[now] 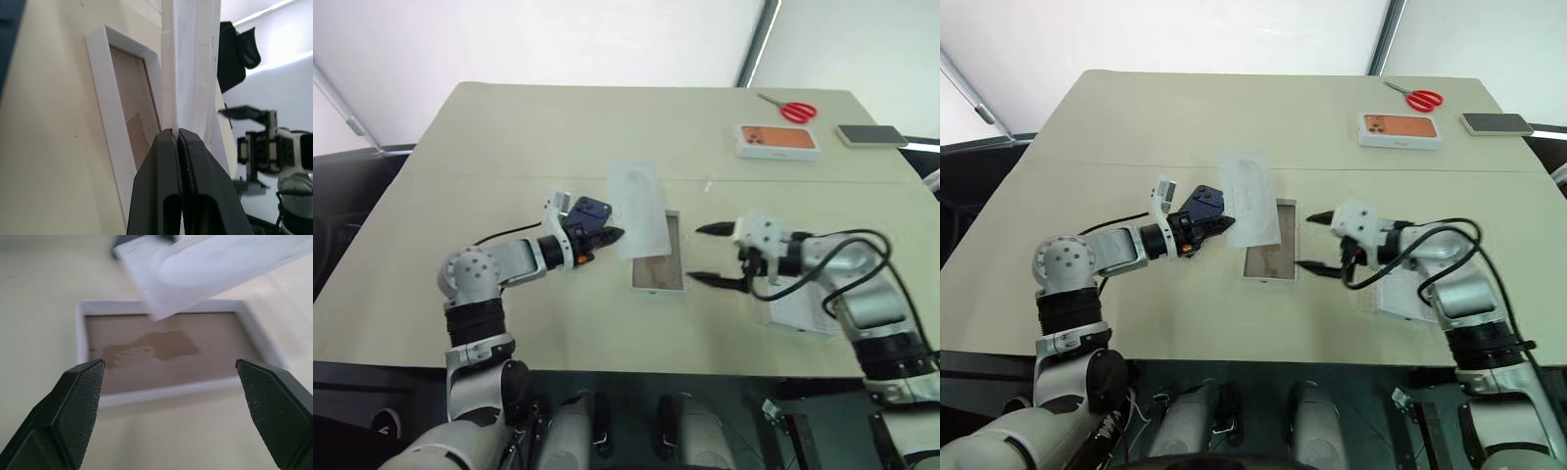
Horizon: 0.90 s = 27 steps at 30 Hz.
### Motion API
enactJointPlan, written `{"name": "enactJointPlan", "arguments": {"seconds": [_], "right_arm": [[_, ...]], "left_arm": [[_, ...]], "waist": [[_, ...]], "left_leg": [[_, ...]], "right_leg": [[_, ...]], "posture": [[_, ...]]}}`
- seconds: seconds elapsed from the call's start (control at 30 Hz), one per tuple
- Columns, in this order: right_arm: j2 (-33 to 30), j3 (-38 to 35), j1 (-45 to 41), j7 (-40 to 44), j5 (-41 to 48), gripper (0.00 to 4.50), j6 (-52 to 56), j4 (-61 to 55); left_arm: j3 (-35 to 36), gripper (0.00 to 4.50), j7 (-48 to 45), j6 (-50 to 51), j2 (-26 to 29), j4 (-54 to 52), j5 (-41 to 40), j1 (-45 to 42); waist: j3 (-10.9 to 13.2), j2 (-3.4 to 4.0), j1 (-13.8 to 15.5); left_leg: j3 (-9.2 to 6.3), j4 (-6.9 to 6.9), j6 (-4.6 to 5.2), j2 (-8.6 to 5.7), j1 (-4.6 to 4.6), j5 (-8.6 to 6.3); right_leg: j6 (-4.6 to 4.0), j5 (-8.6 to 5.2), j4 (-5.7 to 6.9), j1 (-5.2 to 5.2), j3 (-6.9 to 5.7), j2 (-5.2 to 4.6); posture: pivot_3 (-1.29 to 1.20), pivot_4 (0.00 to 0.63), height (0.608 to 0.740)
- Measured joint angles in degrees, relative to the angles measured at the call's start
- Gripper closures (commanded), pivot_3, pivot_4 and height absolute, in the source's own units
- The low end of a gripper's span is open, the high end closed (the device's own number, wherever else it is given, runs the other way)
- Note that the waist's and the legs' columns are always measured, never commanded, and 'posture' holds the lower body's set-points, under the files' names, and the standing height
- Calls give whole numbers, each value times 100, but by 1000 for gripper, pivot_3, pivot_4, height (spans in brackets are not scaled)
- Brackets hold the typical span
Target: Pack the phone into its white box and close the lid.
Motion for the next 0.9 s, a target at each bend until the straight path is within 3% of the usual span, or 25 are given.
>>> {"name": "enactJointPlan", "arguments": {"seconds": [0.23,0.87,0.9], "right_arm": [[18,-168,-156,-476,-244,31,-611,951],[81,-167,-111,-736,-361,31,-1195,1143],[81,-167,-107,-737,-363,0,-1199,1151]], "left_arm": [[-278,4500,108,166,-135,22,71,10],[-261,4500,189,639,-197,3,80,56],[-257,3886,190,639,-202,4,80,56]], "waist": [[0,0,-2],[0,0,2],[0,0,0]], "left_leg": [[3,-1,1,-1,0,0],[3,0,1,-1,-1,1],[3,0,0,-1,-1,1]], "right_leg": [[0,0,0,-1,0,1],[1,0,0,-1,0,0],[1,0,0,-1,0,0]], "posture": [[0,150,738],[0,150,738],[0,150,738]]}}
